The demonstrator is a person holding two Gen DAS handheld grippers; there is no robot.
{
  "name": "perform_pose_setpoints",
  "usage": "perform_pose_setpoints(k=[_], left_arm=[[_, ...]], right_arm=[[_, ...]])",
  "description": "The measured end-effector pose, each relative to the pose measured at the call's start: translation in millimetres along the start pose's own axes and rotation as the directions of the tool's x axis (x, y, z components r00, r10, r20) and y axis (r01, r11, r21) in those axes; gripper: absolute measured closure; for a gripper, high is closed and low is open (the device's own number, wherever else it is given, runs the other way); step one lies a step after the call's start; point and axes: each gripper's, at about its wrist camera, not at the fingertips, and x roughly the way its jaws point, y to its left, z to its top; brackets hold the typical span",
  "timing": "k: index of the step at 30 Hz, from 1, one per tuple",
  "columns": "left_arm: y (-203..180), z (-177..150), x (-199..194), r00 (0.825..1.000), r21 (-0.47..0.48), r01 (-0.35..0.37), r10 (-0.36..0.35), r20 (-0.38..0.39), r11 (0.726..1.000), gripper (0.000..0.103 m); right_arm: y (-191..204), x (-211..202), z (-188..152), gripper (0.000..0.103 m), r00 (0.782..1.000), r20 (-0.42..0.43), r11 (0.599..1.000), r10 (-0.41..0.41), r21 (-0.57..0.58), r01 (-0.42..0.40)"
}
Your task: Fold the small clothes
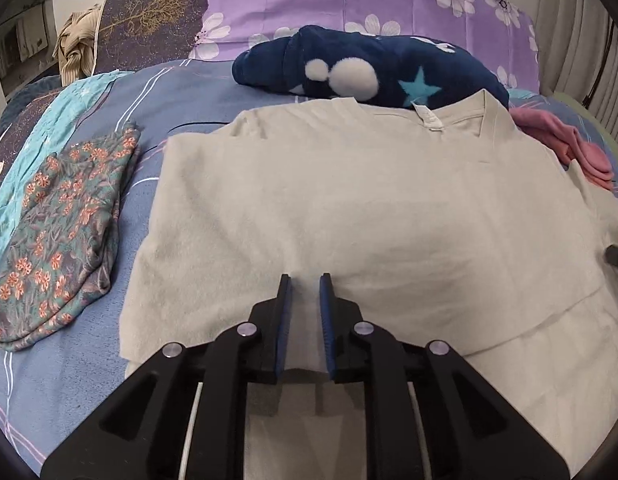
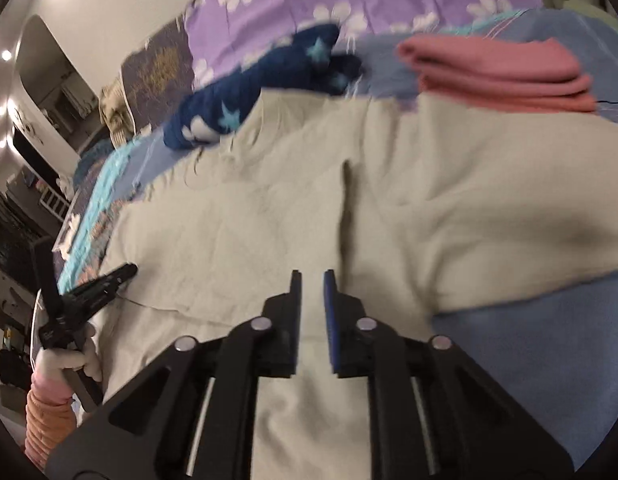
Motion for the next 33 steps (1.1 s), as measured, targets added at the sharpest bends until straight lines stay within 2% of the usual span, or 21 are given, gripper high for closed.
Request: perform_pose_setpoints(k=[2,4,8,11,12,14,17,18,20,23,24,25,27,29,31,33], left_arm=[[-1.4,3.0,-8.2,0.999,-0.015,0.048,-0.048,-0.004,0.999,0.087],[-8.3,3.1,-20.0,0.992,-0.015,0.124,-0.123,0.018,0.992,0.087],[-38.3,7.5,-36.7,0.974,0.072,0.212,-0.217,0.071,0.975,0.083],[-57.0,4.8,-30.9,0.968,0.113,0.239,-0.247,0.055,0.964,0.079],[-61.3,1.9,-23.7,0.970,0.117,0.234,-0.240,0.034,0.965,0.078],[-68.9,-6.3,-4.6,0.975,0.114,0.223,-0.221,-0.027,0.968,0.078],[-69.5,-10.0,-2.5,0.974,0.108,0.227,-0.228,-0.002,0.968,0.077],[-67.9,-9.1,-1.2,0.972,0.098,0.235,-0.236,-0.005,0.967,0.077],[-66.1,-9.0,0.8,0.970,0.091,0.244,-0.245,-0.001,0.965,0.077],[-68.7,-11.2,0.9,0.973,0.103,0.230,-0.231,0.002,0.968,0.077],[-69.8,-12.8,0.3,0.974,0.108,0.224,-0.226,0.004,0.968,0.077],[-71.0,-12.5,0.5,0.975,0.113,0.219,-0.221,0.005,0.969,0.077],[-69.9,-14.3,-1.5,0.975,0.115,0.218,-0.220,0.007,0.969,0.077],[-68.6,-13.4,-1.0,0.974,0.110,0.223,-0.226,0.007,0.968,0.077],[-67.9,-13.0,-0.7,0.973,0.107,0.227,-0.229,0.006,0.968,0.077],[-67.9,-12.6,-0.3,0.973,0.106,0.228,-0.230,0.006,0.968,0.077]], right_arm=[[-26.3,-25.6,1.4,0.088,0.999,0.049,0.998,-0.004,0.067,0.001],[-60.0,-50.2,7.1,0.086,0.994,0.101,0.990,-0.048,0.140,0.034],[-139.9,-102.2,9.6,0.081,0.966,0.186,0.927,-0.181,0.360,0.105],[-202.6,-148.7,-2.0,0.073,0.922,0.241,0.836,-0.303,0.532,0.136],[-218.0,-159.1,-7.3,0.068,0.910,0.250,0.807,-0.332,0.575,0.137],[-253.1,-180.3,-20.6,0.065,0.889,0.270,0.738,-0.371,0.667,0.105],[-292.2,-186.5,-32.0,0.061,0.875,0.275,0.657,-0.398,0.751,0.063],[-308.6,-184.5,-34.0,0.064,0.877,0.280,0.630,-0.391,0.776,0.033],[-334.0,-185.5,-33.8,0.063,0.870,0.339,0.601,-0.358,0.797,-0.063],[-352.2,-179.3,-25.6,0.063,0.854,0.387,0.565,-0.349,0.813,-0.137],[-356.6,-176.6,-22.3,0.071,0.849,0.389,0.556,-0.356,0.819,-0.142],[-360.4,-174.9,-20.3,0.085,0.849,0.378,0.543,-0.368,0.829,-0.134],[-366.8,-169.2,-17.8,0.098,0.854,0.356,0.507,-0.380,0.852,-0.130],[-369.2,-168.2,-16.9,0.099,0.850,0.373,0.490,-0.373,0.857,-0.160],[-362.6,-169.4,-12.4,0.099,0.843,0.382,0.509,-0.378,0.846,-0.155],[-346.1,-168.1,-1.6,0.099,0.841,0.414,0.557,-0.348,0.813,-0.170]])
